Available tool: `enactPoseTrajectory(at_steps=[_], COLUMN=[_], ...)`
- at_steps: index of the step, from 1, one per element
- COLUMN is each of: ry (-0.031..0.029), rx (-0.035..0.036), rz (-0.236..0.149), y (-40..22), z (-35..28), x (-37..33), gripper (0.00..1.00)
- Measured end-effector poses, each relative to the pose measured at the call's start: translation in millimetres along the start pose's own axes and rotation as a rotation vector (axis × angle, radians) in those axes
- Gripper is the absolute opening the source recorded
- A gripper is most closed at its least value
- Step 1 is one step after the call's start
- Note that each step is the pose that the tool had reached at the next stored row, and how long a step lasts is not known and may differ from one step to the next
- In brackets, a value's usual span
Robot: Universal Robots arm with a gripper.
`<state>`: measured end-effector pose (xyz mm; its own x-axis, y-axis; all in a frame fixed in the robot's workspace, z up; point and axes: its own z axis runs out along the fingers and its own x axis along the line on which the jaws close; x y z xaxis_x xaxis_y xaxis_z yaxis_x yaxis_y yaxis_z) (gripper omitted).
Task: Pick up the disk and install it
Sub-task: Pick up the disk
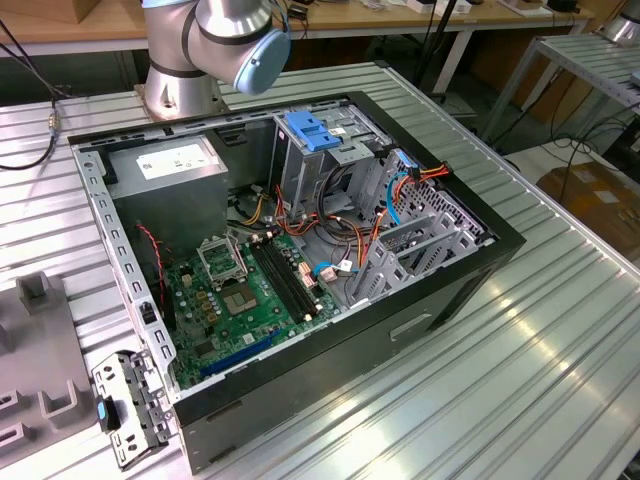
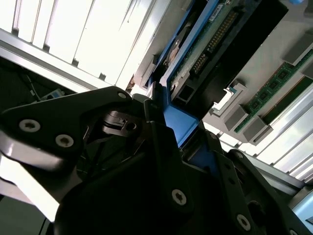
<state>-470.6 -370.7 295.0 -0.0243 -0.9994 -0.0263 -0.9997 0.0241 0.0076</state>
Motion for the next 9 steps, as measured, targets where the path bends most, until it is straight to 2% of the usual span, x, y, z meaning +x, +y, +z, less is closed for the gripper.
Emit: enactPoseTrajectory(at_steps=[5,9], ry=[0.0008,0.0027], rx=[0.0001,0.0001], rz=[0.0,0.0], y=[0.0,0.0], z=[-0.8,-5.2], x=[0.0,-0.1], gripper=[0.37,0.37])
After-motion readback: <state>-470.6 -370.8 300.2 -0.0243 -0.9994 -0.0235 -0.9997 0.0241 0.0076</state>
